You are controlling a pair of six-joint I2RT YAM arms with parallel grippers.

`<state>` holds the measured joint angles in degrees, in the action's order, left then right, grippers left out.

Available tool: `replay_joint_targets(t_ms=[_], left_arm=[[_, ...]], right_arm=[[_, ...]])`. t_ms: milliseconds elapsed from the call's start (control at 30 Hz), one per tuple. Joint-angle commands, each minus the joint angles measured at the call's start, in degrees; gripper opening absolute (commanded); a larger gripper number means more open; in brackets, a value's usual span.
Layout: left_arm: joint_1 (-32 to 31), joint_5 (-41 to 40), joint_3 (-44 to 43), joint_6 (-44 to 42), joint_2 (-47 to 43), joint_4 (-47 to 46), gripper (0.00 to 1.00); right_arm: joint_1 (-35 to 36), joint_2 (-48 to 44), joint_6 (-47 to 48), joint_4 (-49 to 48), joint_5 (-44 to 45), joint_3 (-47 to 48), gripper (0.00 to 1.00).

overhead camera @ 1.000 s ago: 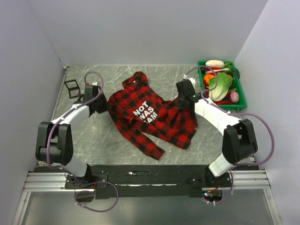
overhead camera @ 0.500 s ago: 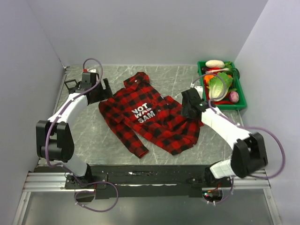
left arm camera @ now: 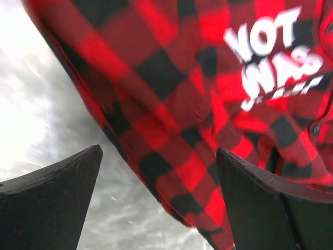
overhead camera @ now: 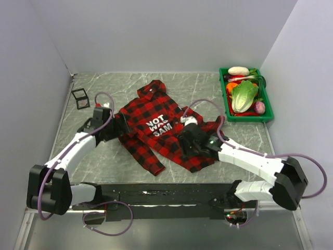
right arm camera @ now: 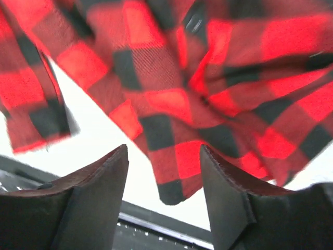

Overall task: Pin the brooch onto the clothing
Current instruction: Flatten out the clothes at the center of the board.

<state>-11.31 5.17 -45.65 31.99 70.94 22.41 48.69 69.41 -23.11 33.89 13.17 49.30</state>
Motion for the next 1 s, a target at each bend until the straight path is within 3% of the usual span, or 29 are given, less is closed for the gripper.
replay_joint_targets(t_ms=[0,233,500,733,967], left_arm=[[-1.1,3.8,6.4,8.5,-1.8,-5.5,0.96],[-0.9,4.2,11.4,10.5,-2.1,-11.2,0.89],[-0.9,4.4,12.1,11.3,3.6,-14.5,0.67],[-0.9,3.2,14.3,11.5,3.3,-15.1,0.52],[-0.6,0.4,17.1,13.3,1.6,-18.1,0.35]], right_arm=[[4.0,2.7,-1.5,-2.6,-2.3,-0.2,0.59],[8.6,9.0,-1.2,-5.0,-2.4,-0.5,0.53],[11.0,15.6,1.1,-8.7,-3.2,0.6,0.51],[11.3,21.7,2.0,-10.2,-2.6,1.7,0.51],[11.3,21.8,2.5,-9.7,-0.5,2.2,0.52]])
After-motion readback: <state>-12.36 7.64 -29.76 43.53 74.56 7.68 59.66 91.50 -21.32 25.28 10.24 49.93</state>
